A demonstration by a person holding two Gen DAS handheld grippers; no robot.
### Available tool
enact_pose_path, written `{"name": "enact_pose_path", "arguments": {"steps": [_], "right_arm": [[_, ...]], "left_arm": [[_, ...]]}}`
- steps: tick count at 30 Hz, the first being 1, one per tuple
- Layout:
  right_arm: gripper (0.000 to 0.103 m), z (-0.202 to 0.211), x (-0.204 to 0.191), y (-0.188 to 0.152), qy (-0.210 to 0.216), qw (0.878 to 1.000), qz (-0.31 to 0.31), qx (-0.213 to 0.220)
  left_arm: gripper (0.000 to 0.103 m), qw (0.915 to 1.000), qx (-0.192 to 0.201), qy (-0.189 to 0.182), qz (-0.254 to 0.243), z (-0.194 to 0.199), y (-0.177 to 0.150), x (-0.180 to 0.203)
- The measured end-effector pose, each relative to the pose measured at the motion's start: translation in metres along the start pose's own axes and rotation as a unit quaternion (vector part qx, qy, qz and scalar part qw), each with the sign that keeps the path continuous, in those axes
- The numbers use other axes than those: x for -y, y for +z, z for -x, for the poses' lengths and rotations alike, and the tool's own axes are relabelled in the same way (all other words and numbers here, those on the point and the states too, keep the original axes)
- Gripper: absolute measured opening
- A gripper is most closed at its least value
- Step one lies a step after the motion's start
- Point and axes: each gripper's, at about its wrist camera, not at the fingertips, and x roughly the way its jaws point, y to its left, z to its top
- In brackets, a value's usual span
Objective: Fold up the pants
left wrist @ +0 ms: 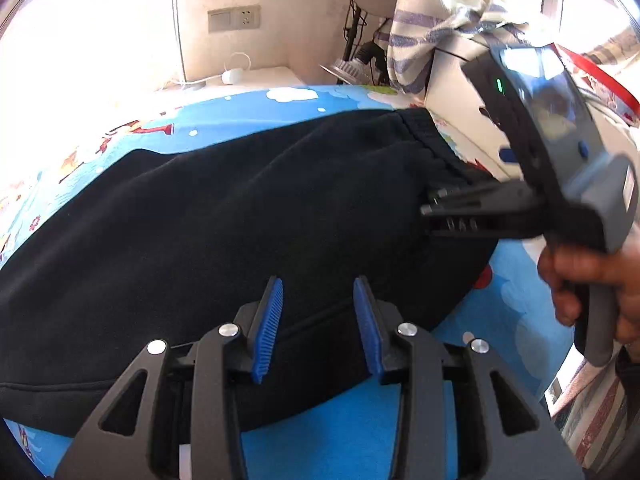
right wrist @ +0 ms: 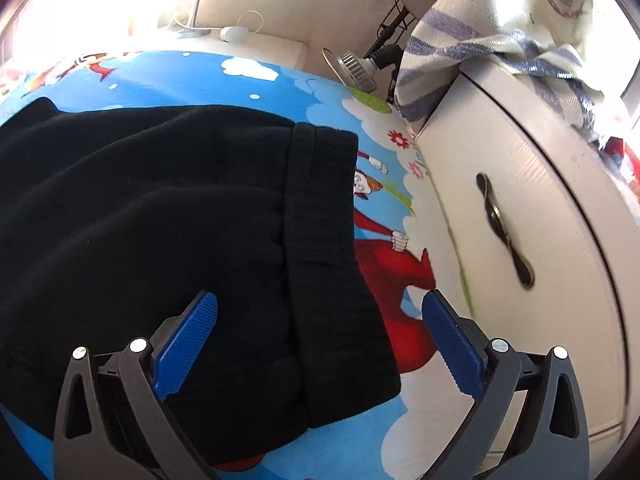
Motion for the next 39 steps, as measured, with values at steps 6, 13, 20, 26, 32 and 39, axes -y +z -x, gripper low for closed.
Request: {"name": "enact_pose_path", "arguments": {"steps": [6, 13, 20, 26, 32, 39], "right_arm": [[0.098, 0.010, 0.015, 0.005, 0.026, 0.999, -0.044, -0.003], [0.098, 0.013, -0.037, 0.087, 0.091, 0.995, 0.028, 0.036], [0.098, -0.067, -0.048, 0.110, 0.011, 0.996, 0.083, -0.020], [0.098, -0.026, 0.002, 0.085, 0.011, 1.000, -0.001, 0.026], [0.098, 0.014, 0.010, 0.027, 0.053, 0.998, -0.027, 0.028], [0.098, 0.006, 0.018, -0.015, 0.047, 0.997, -0.057, -0.012]], "left_arm": [[0.037, 0.9993, -0.030, -0.006, 0.023, -0.021, -0.005, -0.013], [0.037, 0.9992, -0.032, -0.004, 0.025, -0.019, -0.006, -0.013], [0.038, 0.9995, -0.029, 0.001, 0.015, -0.019, -0.007, -0.011], [0.038, 0.9996, -0.004, 0.003, 0.027, -0.006, -0.004, -0.012], [0.038, 0.9990, -0.022, -0.013, 0.036, -0.019, -0.010, -0.013], [0.038, 0.9994, 0.002, 0.001, 0.035, 0.000, -0.006, -0.013]]}}
